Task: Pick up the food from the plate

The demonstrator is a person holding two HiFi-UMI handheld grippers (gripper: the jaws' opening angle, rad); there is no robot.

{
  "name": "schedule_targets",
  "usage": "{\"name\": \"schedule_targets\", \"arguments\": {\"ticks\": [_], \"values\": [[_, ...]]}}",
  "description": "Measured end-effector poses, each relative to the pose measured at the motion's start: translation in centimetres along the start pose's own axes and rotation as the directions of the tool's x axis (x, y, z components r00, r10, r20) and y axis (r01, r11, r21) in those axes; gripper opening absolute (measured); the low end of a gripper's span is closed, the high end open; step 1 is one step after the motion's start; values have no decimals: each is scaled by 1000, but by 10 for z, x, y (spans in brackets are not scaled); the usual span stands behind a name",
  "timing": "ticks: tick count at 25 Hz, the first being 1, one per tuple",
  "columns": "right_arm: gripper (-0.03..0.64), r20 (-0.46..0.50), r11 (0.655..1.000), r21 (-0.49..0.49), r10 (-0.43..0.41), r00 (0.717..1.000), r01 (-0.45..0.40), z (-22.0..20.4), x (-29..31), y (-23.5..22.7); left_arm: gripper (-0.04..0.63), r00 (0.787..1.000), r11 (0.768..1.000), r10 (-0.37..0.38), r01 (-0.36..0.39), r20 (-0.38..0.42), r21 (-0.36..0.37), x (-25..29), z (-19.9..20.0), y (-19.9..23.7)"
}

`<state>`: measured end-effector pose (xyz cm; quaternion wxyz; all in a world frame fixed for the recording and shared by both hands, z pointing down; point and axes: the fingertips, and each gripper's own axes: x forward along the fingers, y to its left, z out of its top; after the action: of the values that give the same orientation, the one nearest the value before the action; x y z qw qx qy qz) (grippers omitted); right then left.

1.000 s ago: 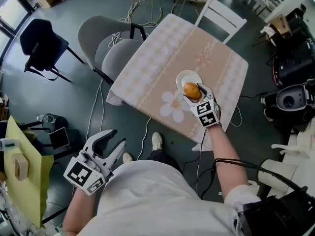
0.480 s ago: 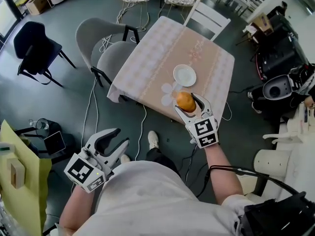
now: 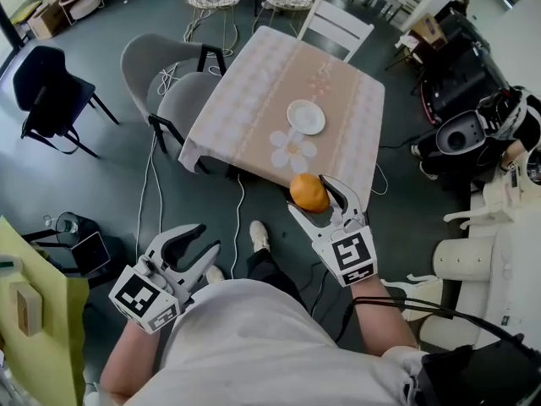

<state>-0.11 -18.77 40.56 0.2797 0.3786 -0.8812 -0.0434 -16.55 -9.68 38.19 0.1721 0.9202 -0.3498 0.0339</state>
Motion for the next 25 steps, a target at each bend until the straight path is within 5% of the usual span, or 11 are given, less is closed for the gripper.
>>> {"name": "schedule_targets", "arguments": {"ticks": [25], "values": [[334,42,999,-27,34,999,-33,26,-47,72,155,1000,1000,-11,11,10,26,-37,-13,-18]]}}
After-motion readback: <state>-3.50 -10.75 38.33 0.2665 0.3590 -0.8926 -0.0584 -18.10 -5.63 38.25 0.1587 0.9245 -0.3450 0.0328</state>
